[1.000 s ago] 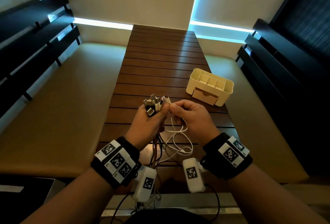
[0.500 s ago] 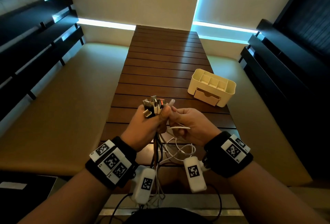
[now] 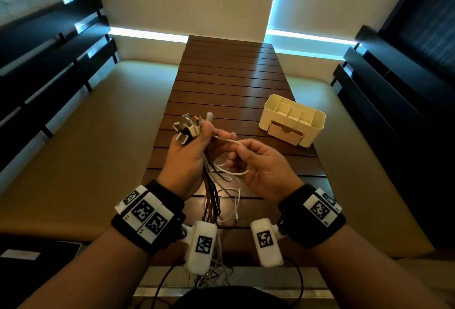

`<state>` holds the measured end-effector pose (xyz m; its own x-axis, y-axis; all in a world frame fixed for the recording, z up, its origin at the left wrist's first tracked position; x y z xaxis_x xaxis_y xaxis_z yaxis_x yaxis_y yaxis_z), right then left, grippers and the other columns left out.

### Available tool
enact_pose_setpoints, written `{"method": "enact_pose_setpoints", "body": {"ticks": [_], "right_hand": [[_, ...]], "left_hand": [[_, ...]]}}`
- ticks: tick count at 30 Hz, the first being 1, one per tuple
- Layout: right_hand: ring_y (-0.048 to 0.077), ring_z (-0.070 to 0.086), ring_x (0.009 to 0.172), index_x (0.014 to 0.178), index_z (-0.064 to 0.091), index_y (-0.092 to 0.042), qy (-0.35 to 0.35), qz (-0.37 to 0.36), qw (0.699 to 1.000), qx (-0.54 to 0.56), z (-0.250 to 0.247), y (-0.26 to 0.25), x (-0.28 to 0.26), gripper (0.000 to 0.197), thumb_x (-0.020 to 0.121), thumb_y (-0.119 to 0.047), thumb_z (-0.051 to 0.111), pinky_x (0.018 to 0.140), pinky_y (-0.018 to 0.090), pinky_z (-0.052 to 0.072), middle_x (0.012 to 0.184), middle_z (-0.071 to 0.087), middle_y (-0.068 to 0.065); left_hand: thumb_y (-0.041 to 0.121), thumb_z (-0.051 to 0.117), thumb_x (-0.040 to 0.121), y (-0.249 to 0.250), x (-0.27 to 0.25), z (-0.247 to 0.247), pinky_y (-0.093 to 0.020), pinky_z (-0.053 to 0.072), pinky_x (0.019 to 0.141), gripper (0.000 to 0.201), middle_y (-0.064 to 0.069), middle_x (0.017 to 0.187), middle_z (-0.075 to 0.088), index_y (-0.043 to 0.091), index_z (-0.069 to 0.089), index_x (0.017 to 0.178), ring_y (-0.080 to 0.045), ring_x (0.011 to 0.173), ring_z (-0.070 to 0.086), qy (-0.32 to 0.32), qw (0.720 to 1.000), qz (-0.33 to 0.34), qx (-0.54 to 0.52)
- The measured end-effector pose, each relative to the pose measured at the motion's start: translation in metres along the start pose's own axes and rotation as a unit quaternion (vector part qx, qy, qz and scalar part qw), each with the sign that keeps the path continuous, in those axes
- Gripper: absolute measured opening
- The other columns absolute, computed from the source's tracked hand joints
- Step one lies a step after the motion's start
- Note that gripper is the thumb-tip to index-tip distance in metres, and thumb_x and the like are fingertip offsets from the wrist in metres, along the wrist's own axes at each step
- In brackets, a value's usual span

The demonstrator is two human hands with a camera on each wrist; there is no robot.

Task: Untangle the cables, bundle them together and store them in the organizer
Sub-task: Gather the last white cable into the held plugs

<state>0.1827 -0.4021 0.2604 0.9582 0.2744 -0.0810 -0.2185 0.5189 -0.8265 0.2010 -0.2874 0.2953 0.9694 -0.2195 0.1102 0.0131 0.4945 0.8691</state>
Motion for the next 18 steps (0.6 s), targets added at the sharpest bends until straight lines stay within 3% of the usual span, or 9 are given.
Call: {"method": "enact_pose_setpoints", "body": {"ticks": [3, 5, 7, 9, 12, 14, 18], "right_hand": [[0.012, 0.055, 0.055, 0.094, 0.065, -0.004, -0.042, 0.043, 0.996, 0.072, 0.004, 0.008, -0.001, 0.015, 0.091, -0.017, 0.056, 0.056, 0.023, 0.049, 0.067, 0.057, 0.003], [0.007, 0.043, 0.043, 0.094, 0.06, -0.005, -0.07, 0.07, 0.994, 0.034, 0.004, 0.014, -0.004, 0.02, 0.094, -0.024, 0.052, 0.049, 0.024, 0.032, 0.055, 0.048, -0.003], [0.006, 0.034, 0.039, 0.088, 0.06, -0.007, -0.071, 0.094, 0.992, -0.046, -0.002, 0.02, -0.007, 0.022, 0.095, -0.027, 0.053, 0.047, 0.026, 0.025, 0.051, 0.04, -0.005], [0.009, 0.033, 0.043, 0.084, 0.062, -0.01, -0.063, 0.104, 0.984, -0.132, -0.009, 0.024, -0.009, 0.019, 0.095, -0.024, 0.056, 0.049, 0.025, 0.033, 0.055, 0.038, -0.002], [0.014, 0.037, 0.052, 0.089, 0.064, -0.011, -0.051, 0.095, 0.969, -0.221, -0.012, 0.024, -0.008, 0.014, 0.096, -0.019, 0.056, 0.065, 0.032, 0.053, 0.061, 0.039, 0.001], [0.014, 0.041, 0.054, 0.094, 0.064, -0.009, -0.039, 0.086, 0.956, -0.277, -0.014, 0.021, -0.008, 0.013, 0.099, -0.016, 0.055, 0.07, 0.034, 0.056, 0.062, 0.043, 0.0], [0.006, 0.049, 0.054, 0.091, 0.066, -0.014, -0.014, 0.062, 0.899, -0.433, -0.021, 0.009, -0.008, 0.014, 0.098, -0.024, 0.058, 0.063, 0.024, 0.05, 0.063, 0.051, -0.006]], "left_hand": [[0.031, 0.05, 0.094, 0.001, 0.003, -0.006, -0.042, 0.059, 0.087, 0.028, -0.007, 0.08, 0.068, 0.013, 0.065, 0.081, -0.03, 0.098, 0.071, 0.02, 0.999, -0.005, -0.042], [0.034, 0.05, 0.094, 0.003, 0.007, -0.013, -0.038, 0.059, 0.081, 0.026, -0.003, 0.072, 0.061, 0.013, 0.059, 0.082, -0.025, 0.089, 0.071, 0.033, 0.997, -0.008, -0.062], [0.036, 0.051, 0.095, 0.005, 0.009, -0.02, -0.032, 0.057, 0.072, 0.025, 0.002, 0.065, 0.051, 0.015, 0.054, 0.083, -0.016, 0.072, 0.065, 0.045, 0.995, -0.011, -0.087], [0.034, 0.049, 0.1, 0.007, 0.011, -0.024, -0.026, 0.051, 0.06, 0.024, 0.005, 0.063, 0.041, 0.018, 0.05, 0.083, -0.01, 0.058, 0.051, 0.044, 0.993, -0.01, -0.105], [0.032, 0.048, 0.102, 0.007, 0.013, -0.027, -0.019, 0.035, 0.046, 0.02, 0.006, 0.063, 0.033, 0.022, 0.049, 0.085, -0.005, 0.048, 0.034, 0.036, 0.994, -0.022, -0.103], [0.03, 0.046, 0.103, 0.009, 0.013, -0.027, -0.019, 0.028, 0.043, 0.02, 0.007, 0.062, 0.031, 0.024, 0.049, 0.084, -0.005, 0.045, 0.027, 0.032, 0.994, -0.027, -0.096], [0.033, 0.047, 0.102, 0.017, 0.012, -0.031, -0.019, 0.025, 0.041, 0.027, 0.007, 0.058, 0.03, 0.022, 0.043, 0.078, -0.005, 0.043, 0.025, 0.033, 0.996, -0.015, -0.075]]}}
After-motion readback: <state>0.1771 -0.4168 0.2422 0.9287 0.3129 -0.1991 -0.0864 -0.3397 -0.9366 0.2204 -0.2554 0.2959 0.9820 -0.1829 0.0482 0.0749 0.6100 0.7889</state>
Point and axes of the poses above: each hand's wrist, its own x-axis towards the middle knuckle, its own z-axis out of the palm, y = z × x, the point moved 10 cm from there along x, towards the middle knuckle
